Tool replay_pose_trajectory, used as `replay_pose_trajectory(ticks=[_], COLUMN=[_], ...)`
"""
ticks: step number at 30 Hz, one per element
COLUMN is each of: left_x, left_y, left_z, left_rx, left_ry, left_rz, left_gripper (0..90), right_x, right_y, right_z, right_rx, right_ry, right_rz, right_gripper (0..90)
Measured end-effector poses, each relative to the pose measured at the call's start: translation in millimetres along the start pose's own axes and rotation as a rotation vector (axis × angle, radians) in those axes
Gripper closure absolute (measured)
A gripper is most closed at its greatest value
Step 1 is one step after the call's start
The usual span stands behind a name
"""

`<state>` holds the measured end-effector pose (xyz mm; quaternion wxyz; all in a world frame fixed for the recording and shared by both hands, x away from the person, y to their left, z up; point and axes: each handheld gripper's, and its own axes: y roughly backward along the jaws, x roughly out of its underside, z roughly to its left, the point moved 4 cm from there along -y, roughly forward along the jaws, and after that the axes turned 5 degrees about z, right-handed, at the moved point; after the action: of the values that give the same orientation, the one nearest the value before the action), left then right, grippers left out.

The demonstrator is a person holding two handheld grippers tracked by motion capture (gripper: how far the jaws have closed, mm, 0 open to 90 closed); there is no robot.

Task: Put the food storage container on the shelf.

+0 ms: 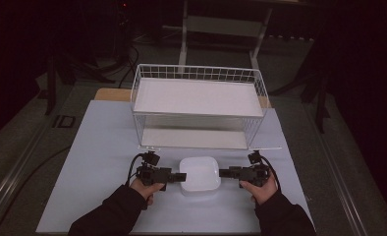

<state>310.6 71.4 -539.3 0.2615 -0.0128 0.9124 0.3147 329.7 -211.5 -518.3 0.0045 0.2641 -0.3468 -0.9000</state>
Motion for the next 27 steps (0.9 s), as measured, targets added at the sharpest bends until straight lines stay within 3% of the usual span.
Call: replay_pose_trajectory(ticks=[1,2,4,10,11,13,14,15,19,23,27], left_x=[-0.1,-0.4,-1.3,-0.6,-0.2,0.0,-0.1,-0.2,-0.1,-2.2,-4.0], left_y=[-1.6,-3.4,-6.2,-12.9,-13.7,-14.4,-14.8,-14.6,-12.9,-4.1,-2.6], left_z=[1.7,3.3,8.1,15.2,15.6,16.1,15.3,14.8,12.0,4.9,3.0], left_rx=[0.004,0.013,0.022,0.039,0.07,0.103,0.136,0.129,0.109,0.066,0.057], left_ry=[0.011,0.036,0.067,0.133,0.145,0.16,0.16,0.151,0.149,0.103,0.112], left_rz=[0.001,0.0,0.008,0.038,0.042,0.04,0.045,0.048,0.051,0.017,0.016], left_gripper=[12.4,13.7,14.3,20.3,28.7,30.4,35.5,39.2,41.8,57.3,62.6], right_x=[0.0,0.0,-0.3,-3.8,-3.9,-3.6,-2.8,-1.5,0.6,-1.9,-2.6], right_y=[-2.7,-7.3,-9.9,-24.5,-27.9,-29.1,-30.9,-32.6,-31.8,-20.7,-16.9], right_z=[-1.8,-4.5,-5.2,-8.1,-8.4,-8.8,-9.0,-10.3,-10.9,-2.0,-1.2], right_rx=[-0.02,-0.055,-0.079,-0.111,-0.127,-0.125,-0.122,-0.128,-0.128,-0.053,-0.051], right_ry=[-0.014,-0.065,-0.084,-0.159,-0.189,-0.199,-0.215,-0.243,-0.268,-0.222,-0.227], right_rz=[0.01,0.03,0.043,0.097,0.112,0.121,0.135,0.138,0.129,0.086,0.091], right_gripper=[26.9,31.7,33.1,38.3,42.1,43.0,42.5,41.9,44.7,64.2,68.1])
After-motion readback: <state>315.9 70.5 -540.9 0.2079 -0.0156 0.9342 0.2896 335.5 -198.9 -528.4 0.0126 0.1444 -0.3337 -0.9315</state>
